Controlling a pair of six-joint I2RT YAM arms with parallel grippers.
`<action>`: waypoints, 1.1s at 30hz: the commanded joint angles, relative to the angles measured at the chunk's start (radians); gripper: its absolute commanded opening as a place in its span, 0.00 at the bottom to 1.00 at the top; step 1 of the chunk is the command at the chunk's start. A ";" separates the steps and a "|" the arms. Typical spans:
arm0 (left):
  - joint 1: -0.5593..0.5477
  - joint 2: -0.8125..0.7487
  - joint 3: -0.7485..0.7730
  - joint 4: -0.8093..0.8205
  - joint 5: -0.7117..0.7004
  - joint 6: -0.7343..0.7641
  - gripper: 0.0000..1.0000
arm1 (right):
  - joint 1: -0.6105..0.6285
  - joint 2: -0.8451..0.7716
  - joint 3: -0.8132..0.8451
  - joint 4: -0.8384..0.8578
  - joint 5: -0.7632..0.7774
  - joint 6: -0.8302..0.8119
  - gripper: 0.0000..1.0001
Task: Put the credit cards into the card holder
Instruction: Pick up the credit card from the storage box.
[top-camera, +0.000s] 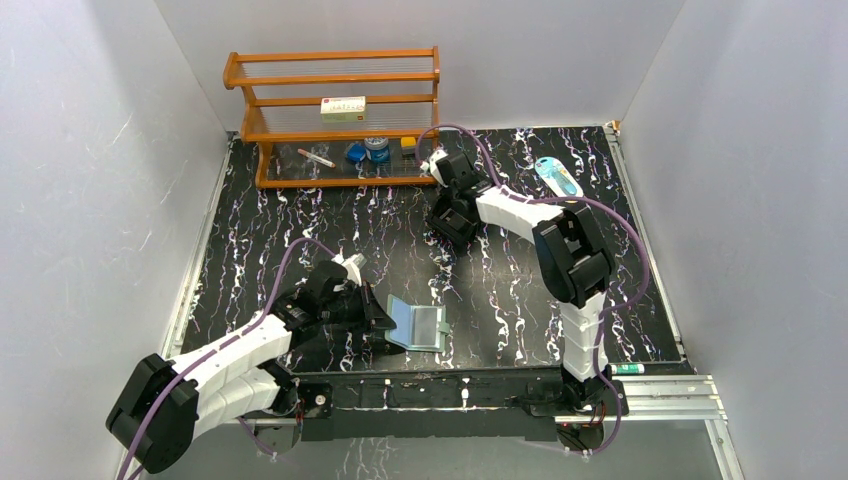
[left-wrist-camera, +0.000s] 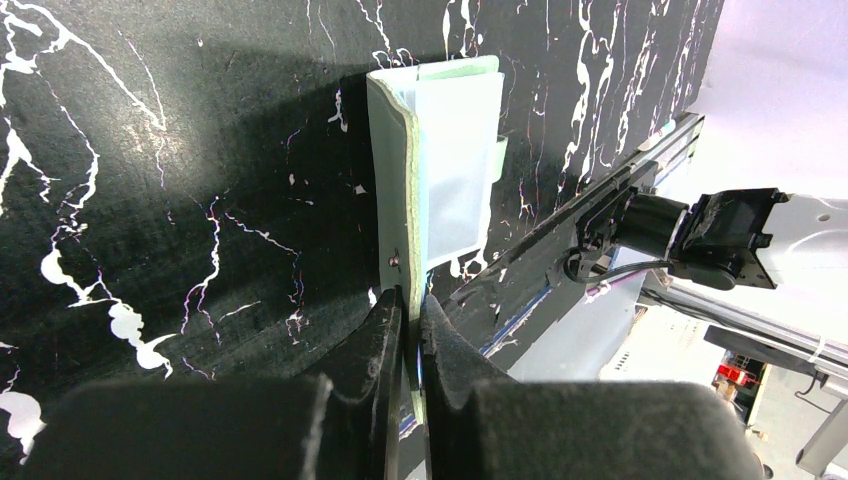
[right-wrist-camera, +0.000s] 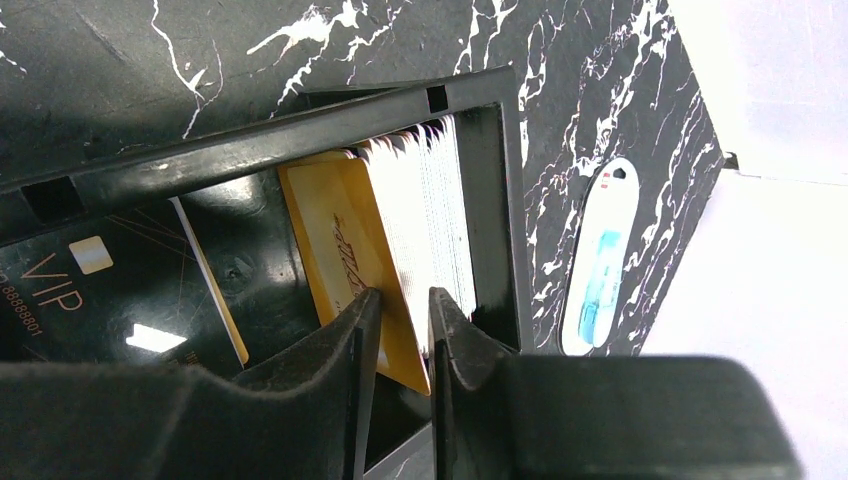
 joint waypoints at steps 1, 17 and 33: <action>-0.001 -0.024 0.034 -0.003 0.015 0.001 0.01 | -0.017 -0.063 0.000 0.045 0.013 0.013 0.30; -0.001 -0.039 0.094 -0.077 -0.061 -0.029 0.05 | -0.027 -0.144 -0.010 -0.049 -0.128 0.162 0.04; -0.001 0.113 0.032 0.260 0.014 -0.156 0.06 | -0.028 -0.516 -0.188 -0.174 -0.456 0.654 0.00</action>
